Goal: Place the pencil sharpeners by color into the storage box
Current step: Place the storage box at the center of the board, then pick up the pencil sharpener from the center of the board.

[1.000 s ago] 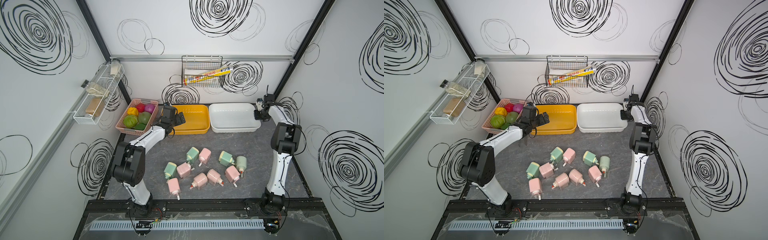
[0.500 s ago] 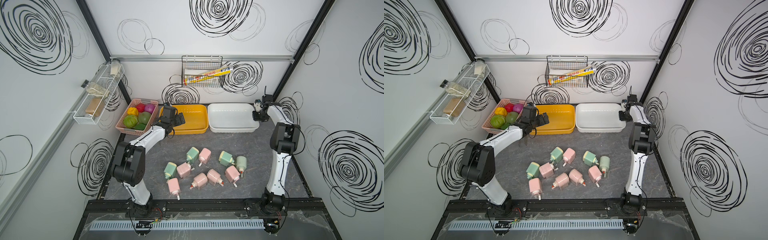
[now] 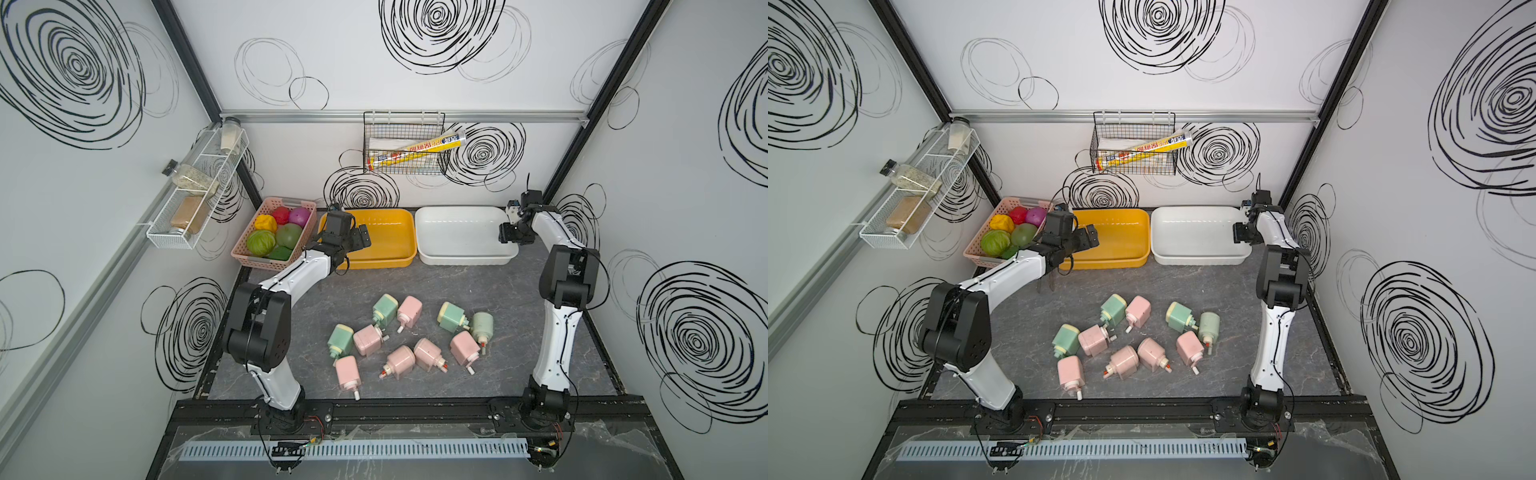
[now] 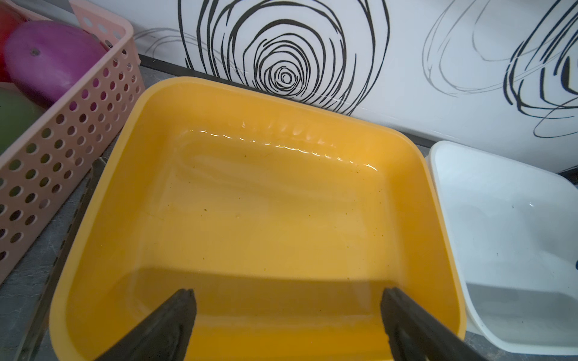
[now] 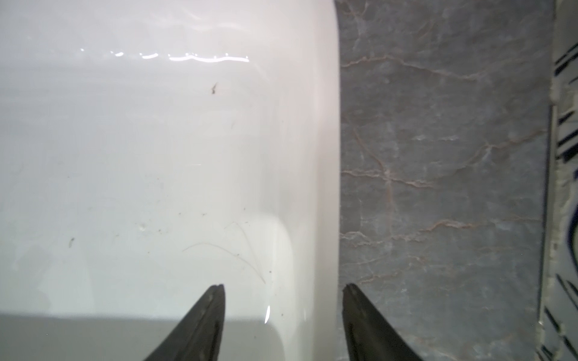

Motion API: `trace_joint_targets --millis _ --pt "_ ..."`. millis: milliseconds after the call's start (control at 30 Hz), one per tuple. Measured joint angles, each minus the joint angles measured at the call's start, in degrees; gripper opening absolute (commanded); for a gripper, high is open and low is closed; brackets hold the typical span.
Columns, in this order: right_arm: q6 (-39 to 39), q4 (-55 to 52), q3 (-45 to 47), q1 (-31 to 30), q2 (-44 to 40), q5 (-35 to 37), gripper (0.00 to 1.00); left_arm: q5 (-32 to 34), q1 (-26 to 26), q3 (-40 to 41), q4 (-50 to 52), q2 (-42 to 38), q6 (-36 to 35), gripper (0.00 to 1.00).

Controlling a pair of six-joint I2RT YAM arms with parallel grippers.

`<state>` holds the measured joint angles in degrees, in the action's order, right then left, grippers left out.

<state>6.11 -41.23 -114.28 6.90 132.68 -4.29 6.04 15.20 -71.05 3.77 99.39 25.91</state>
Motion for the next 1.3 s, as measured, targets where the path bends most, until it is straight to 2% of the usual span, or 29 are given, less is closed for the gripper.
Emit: trace_joint_targets --millis 133,333,533,600,767,900,1067,1300 --pt "-1.60 2.21 7.56 -0.20 -6.34 -1.16 1.00 0.28 1.92 0.15 0.11 -0.50 0.72 0.99" --pt "-7.13 11.30 21.70 -1.09 -22.67 -1.99 1.00 1.92 7.21 3.32 0.39 -5.70 2.84 0.99" --pt "-15.82 24.20 42.18 -2.38 -41.53 -10.40 1.00 3.48 13.07 9.01 -0.57 -12.83 6.16 0.99" --pt "-18.27 26.53 49.24 -4.79 -47.95 -12.09 1.00 4.48 15.45 10.75 -0.26 -14.93 6.97 0.99" --pt "-22.62 26.75 59.54 -13.77 -60.81 -12.70 1.00 8.28 22.40 12.24 2.43 -18.80 7.87 0.99" --pt "-26.21 25.31 67.01 -17.79 -70.03 -13.38 1.00 9.99 27.69 15.13 4.63 -22.95 8.15 0.99" --pt "-28.65 19.30 72.78 -19.91 -75.73 -14.99 1.00 9.57 32.48 19.28 6.51 -26.93 7.96 0.99" --pt "-29.64 8.76 73.90 -23.80 -81.57 -16.79 0.97 6.99 40.37 21.94 8.09 -28.22 5.92 0.99"
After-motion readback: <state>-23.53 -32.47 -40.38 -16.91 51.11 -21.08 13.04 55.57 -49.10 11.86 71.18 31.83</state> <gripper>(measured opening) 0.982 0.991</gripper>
